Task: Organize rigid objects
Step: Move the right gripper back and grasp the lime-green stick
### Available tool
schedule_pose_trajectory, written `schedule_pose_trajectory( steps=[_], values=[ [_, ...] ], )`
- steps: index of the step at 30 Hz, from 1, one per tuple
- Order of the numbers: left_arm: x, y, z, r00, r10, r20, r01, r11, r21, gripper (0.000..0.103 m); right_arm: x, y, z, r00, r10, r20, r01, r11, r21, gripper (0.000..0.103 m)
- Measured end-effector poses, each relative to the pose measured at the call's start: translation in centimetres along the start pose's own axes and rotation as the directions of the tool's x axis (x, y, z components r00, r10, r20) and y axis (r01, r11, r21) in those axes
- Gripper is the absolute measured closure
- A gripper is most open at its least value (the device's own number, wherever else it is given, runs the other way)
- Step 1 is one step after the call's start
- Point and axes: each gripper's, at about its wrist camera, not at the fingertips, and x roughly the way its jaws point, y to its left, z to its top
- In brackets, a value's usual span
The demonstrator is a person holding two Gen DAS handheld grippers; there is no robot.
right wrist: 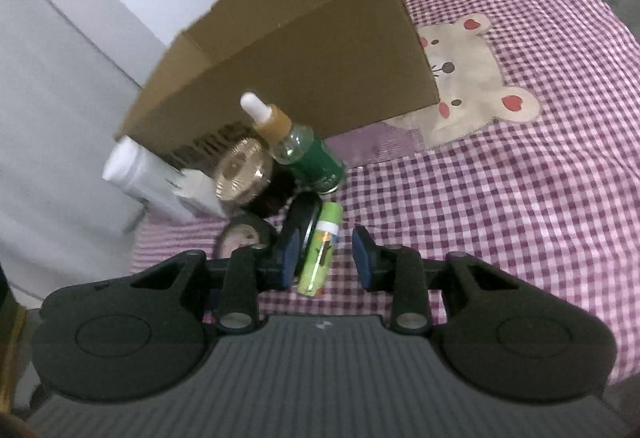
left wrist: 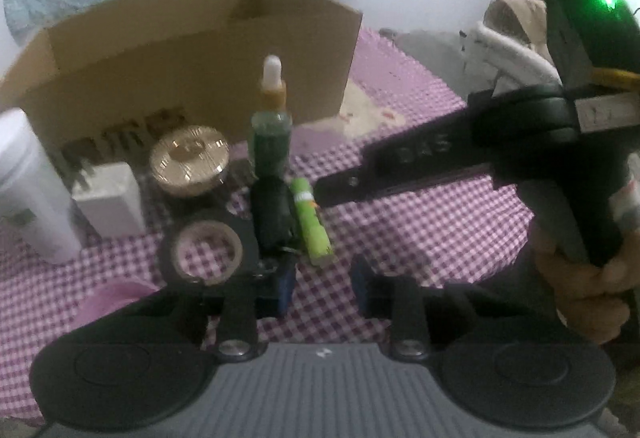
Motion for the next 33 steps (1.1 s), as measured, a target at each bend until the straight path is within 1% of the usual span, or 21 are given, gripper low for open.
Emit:
schedule_pose_trajectory(
  steps=[2,4,6,8,9,11,14,17,19,22,27,30,32,33],
  values=[
    [0.6,0.0,0.0,1.000,-0.006,-0.007,0.006,1.000,-0.002,0.075,2.0,0.5,0.4,1.000,-0.020,-0.016,0.019,0.999,-0.032,0.078],
    [1.1,0.1,0.2,1.000,0.001,-0.013,-0.001,1.000,0.005,0.075,3.0,0.7,0.4,0.999,-0.024,-0.041,0.022,0.999,-0.049,0.080],
    [1.6,0.1,0.3,1.000,-0.002,-0.018,0.002,1.000,0.010,0.075,3.5,0.8,0.4,0.999,-0.008,-0.053,0.005,0.999,-0.050,0.082],
    [2.0,0.3,0.5,1.000,-0.009,-0.024,0.009,1.000,0.007,0.075,3.2,1.2,0.4,0.998,-0.025,-0.049,0.022,0.997,-0.071,0.083],
    [2.1,0.3,0.5,1.000,-0.011,-0.026,0.011,1.000,0.007,0.075,3.5,1.1,0.6,0.998,-0.029,-0.049,0.025,0.997,-0.072,0.086],
    [2.2,0.2,0.6,1.000,-0.012,-0.025,0.013,1.000,0.012,0.075,3.6,0.8,0.5,0.998,-0.027,-0.054,0.024,0.998,-0.062,0.088],
    [2.4,0.1,0.9,0.999,-0.024,-0.029,0.024,1.000,0.013,0.074,3.7,0.2,0.4,0.998,-0.017,-0.058,0.015,0.999,-0.037,0.089],
    [2.8,-0.5,1.2,0.999,-0.041,-0.035,0.041,0.999,0.016,0.063,3.2,-0.4,0.0,0.998,-0.005,-0.058,0.005,1.000,-0.004,0.089],
    [3.4,-1.1,1.4,0.998,-0.050,-0.041,0.051,0.998,0.024,0.054,2.9,-0.8,-0.4,0.998,0.005,-0.058,-0.004,1.000,0.019,0.089],
    [4.0,-2.0,1.6,0.998,-0.045,-0.046,0.048,0.998,0.048,0.051,2.3,-1.5,-1.0,0.998,0.029,-0.064,-0.025,0.998,0.062,0.089],
    [4.4,-3.1,1.4,0.999,-0.004,-0.039,0.007,0.995,0.098,0.052,1.4,-2.7,-1.9,0.994,0.077,-0.077,-0.067,0.990,0.128,0.089],
    [4.2,-3.8,1.2,0.999,0.041,-0.032,-0.036,0.991,0.129,0.059,1.1,-3.4,-2.3,0.990,0.111,-0.082,-0.096,0.981,0.169,0.089],
    [4.3,-4.1,1.2,0.998,0.060,-0.035,-0.055,0.988,0.142,0.061,1.1,-3.8,-2.5,0.986,0.140,-0.089,-0.121,0.973,0.195,0.089],
    [4.1,-4.1,1.1,0.997,0.067,-0.035,-0.061,0.987,0.147,0.064,1.1,-3.9,-2.6,0.984,0.154,-0.088,-0.133,0.969,0.207,0.089]
  ],
)
